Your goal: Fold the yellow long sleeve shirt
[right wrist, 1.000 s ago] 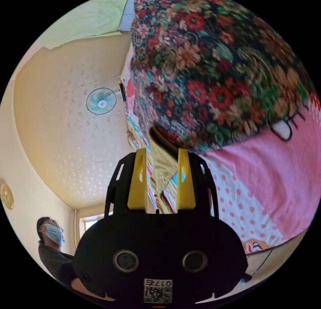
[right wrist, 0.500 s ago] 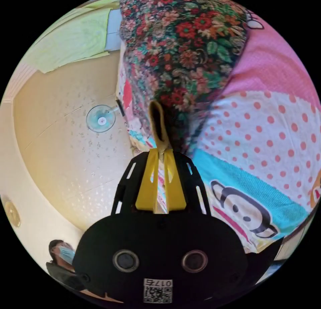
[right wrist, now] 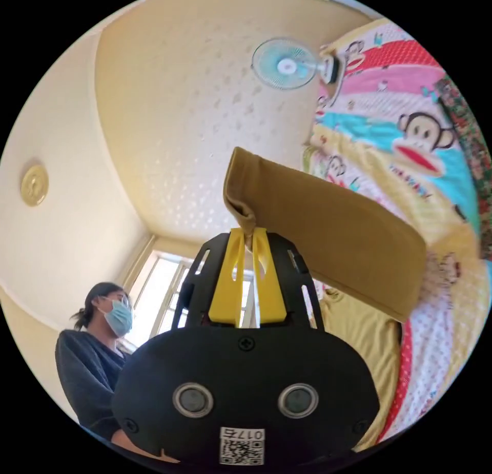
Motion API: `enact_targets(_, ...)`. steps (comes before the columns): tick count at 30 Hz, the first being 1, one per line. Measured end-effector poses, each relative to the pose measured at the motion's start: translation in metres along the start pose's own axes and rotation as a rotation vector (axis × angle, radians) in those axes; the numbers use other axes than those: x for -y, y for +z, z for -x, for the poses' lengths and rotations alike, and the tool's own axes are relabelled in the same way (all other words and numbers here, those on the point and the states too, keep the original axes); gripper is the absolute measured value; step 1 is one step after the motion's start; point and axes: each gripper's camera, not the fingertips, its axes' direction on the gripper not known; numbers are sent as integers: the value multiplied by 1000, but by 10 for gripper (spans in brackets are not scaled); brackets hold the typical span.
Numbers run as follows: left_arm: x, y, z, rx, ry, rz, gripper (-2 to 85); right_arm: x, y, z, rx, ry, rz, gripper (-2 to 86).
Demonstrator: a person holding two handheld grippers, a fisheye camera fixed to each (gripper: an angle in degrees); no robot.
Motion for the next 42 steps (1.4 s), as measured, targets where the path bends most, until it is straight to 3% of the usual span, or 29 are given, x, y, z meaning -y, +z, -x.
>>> enact_targets(5, 38, -24, 15, -15, -59, -100, 144, -93, 166, -99, 207, 195, 269, 37)
enact_targets(7, 53, -21, 24, -61, -98, -105, 147, -157, 220, -165, 103, 405, 494, 42)
enact_targets(10, 75, -13, 38, -82, -166, -104, 129, -225, 222, -208, -159, 649, 528, 54)
enact_targets(14, 97, -7, 61, -54, -220, -35, 15, -273, 217, -201, -207, 729, 575, 54)
enact_targets(17, 108, -13, 72, -97, -187, 9, -3, -295, 244, -169, -382, 619, 915, 58)
enact_targets(19, 111, -24, 69, -93, -128, 7, -7, -314, 282, -136, -571, 389, 1253, 63)
enact_targets(22, 114, -53, 56, -114, -5, -39, -9, -342, 334, -99, -713, 52, 1534, 67)
enact_targets(25, 117, -92, 38, -188, 97, -131, -10, -364, 382, -77, -732, -166, 1684, 69)
enact_targets(28, 120, -135, 8, -208, 258, -220, -9, -373, 412, -67, -735, -228, 1697, 68)
enact_targets(31, 115, -173, -13, -47, 379, -330, -5, -373, 420, -72, -731, -118, 1635, 68)
enact_targets(34, 116, -190, 12, 42, 314, -421, 20, -371, 408, -83, -748, 32, 1572, 67)
enact_targets(37, 133, -176, 72, -141, 124, -372, 105, -368, 389, -90, -829, 106, 1549, 66)
enact_targets(42, 151, -128, 113, -265, 32, -321, 120, -355, 354, -92, -996, 169, 1516, 65)
